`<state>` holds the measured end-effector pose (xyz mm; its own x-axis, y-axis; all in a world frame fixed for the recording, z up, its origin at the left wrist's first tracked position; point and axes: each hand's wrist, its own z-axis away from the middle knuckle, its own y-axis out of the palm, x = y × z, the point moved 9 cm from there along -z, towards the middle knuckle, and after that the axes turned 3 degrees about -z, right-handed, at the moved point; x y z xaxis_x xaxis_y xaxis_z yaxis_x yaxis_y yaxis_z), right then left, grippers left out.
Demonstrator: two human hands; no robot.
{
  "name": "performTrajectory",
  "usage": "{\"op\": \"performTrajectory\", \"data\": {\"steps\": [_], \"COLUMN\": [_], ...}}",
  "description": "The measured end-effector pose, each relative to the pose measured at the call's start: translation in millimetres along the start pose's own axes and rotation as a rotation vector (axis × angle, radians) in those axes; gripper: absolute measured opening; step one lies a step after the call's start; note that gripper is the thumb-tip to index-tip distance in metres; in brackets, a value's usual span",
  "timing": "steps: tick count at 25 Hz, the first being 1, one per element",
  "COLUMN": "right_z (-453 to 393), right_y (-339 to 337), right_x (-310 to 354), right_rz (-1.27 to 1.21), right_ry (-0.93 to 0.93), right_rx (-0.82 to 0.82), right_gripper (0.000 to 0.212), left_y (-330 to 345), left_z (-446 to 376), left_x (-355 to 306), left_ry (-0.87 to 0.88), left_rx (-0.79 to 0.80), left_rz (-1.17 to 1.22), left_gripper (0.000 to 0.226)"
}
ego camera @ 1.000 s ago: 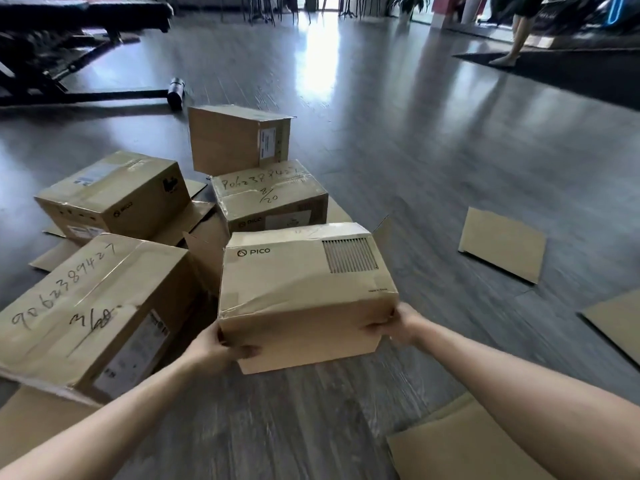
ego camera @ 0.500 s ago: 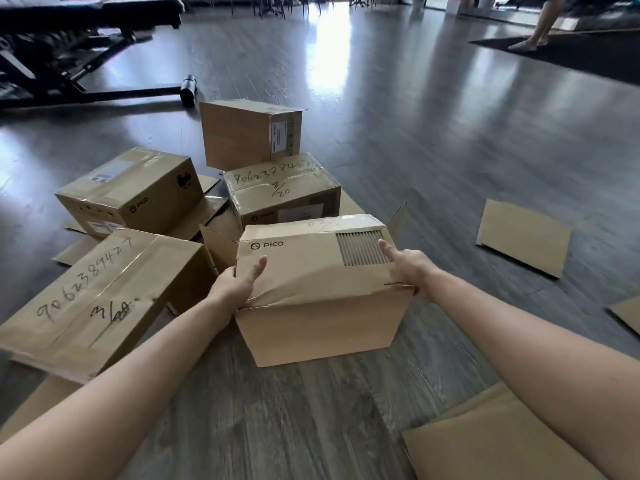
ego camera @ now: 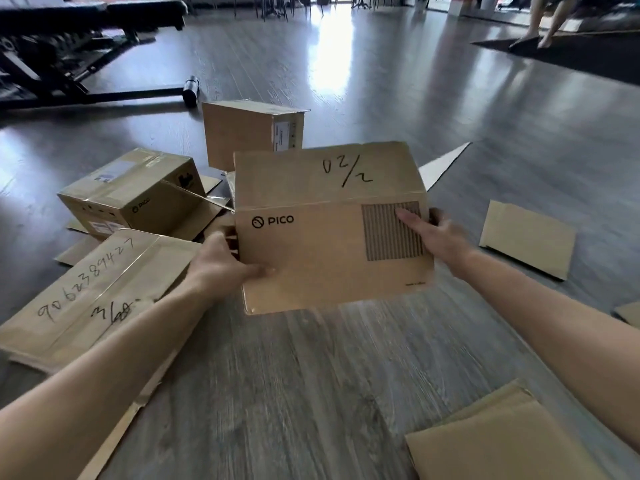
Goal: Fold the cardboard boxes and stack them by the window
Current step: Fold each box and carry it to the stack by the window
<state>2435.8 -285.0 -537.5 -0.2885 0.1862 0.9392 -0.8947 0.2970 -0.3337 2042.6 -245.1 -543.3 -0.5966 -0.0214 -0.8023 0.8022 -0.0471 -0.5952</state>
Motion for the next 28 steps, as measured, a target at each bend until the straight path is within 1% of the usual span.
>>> {"op": "performTrajectory", "data": {"steps": [2, 3, 5, 7, 9, 11, 13, 14, 15, 17, 19, 21, 22, 23, 25, 26, 27, 28], "right_z": [-1.8, -3.3, -3.8, 1.9, 10.2, 16.6, 22.2, 24.4, 27.0, 35.5, 42.1, 46.6, 49.3, 52.6, 60.3, 62.8, 63.0, 61.8], "right_y": [0.9, 2.7, 10.4, 21.2, 35.0, 47.3, 49.9, 48.8, 48.5, 51.1, 52.6, 55.7, 58.1, 58.0, 54.1, 49.7, 44.9, 41.8], "right_x": [0.7, -5.7, -27.4, -51.8, -73.1, -95.1, -121.5, -135.5, -149.7, -173.5, -182.6, -180.4, -178.9, -177.0, -170.8, -163.7, -152.4, -136.8], "right_rz": [0.036, 0.053, 0.054, 0.025, 0.048, 0.089, 0.107, 0.140, 0.196, 0.273, 0.230, 0.141, 0.144, 0.231, 0.624, 0.822, 0.966, 1.031], "right_ry": [-0.062, -0.058, -0.016, 0.028, 0.056, 0.085, 0.141, 0.174, 0.203, 0.269, 0.330, 0.365, 0.387, 0.401, 0.388, 0.345, 0.272, 0.184], "right_rx": [0.026, 0.038, 0.076, 0.110, 0.140, 0.157, 0.131, 0.124, 0.138, 0.198, 0.202, 0.203, 0.224, 0.265, 0.401, 0.448, 0.461, 0.441], "right_gripper": [0.061, 0.064, 0.055, 0.043, 0.041, 0.046, 0.049, 0.047, 0.042, 0.025, 0.015, 0.014, 0.019, 0.031, 0.061, 0.068, 0.069, 0.064], "left_y": [-0.1, 3.6, 14.6, 25.2, 39.0, 57.8, 79.5, 88.5, 96.3, 104.0, 105.3, 107.0, 107.3, 106.8, 98.9, 93.7, 90.2, 88.0], "left_z": [-1.9, -1.6, 2.8, 12.7, 23.7, 34.1, 44.8, 49.7, 53.1, 56.4, 56.1, 57.6, 60.7, 66.3, 81.8, 87.1, 90.0, 90.9], "left_x": [4.3, 11.4, 32.2, 60.8, 100.0, 139.4, 167.9, 177.2, 184.9, 193.0, 192.8, 186.1, 180.5, 173.0, 153.7, 137.6, 116.5, 89.3], "left_ry": [0.020, 0.004, -0.045, -0.100, -0.210, -0.355, -0.483, -0.525, -0.544, -0.534, -0.503, -0.481, -0.473, -0.469, -0.457, -0.401, -0.286, -0.105], "left_rx": [-0.037, -0.042, -0.053, -0.078, -0.079, -0.074, -0.070, -0.062, -0.047, -0.026, -0.018, 0.001, 0.017, 0.031, 0.018, -0.011, -0.039, -0.054], "left_rz": [0.006, 0.083, 0.258, 0.246, 0.190, 0.299, 0.392, 0.392, 0.374, 0.328, 0.290, 0.256, 0.203, 0.112, -0.106, -0.163, -0.175, -0.175], "left_gripper": [0.070, 0.065, 0.057, 0.052, 0.051, 0.051, 0.043, 0.038, 0.034, 0.031, 0.031, 0.033, 0.033, 0.033, 0.029, 0.027, 0.023, 0.021]}}
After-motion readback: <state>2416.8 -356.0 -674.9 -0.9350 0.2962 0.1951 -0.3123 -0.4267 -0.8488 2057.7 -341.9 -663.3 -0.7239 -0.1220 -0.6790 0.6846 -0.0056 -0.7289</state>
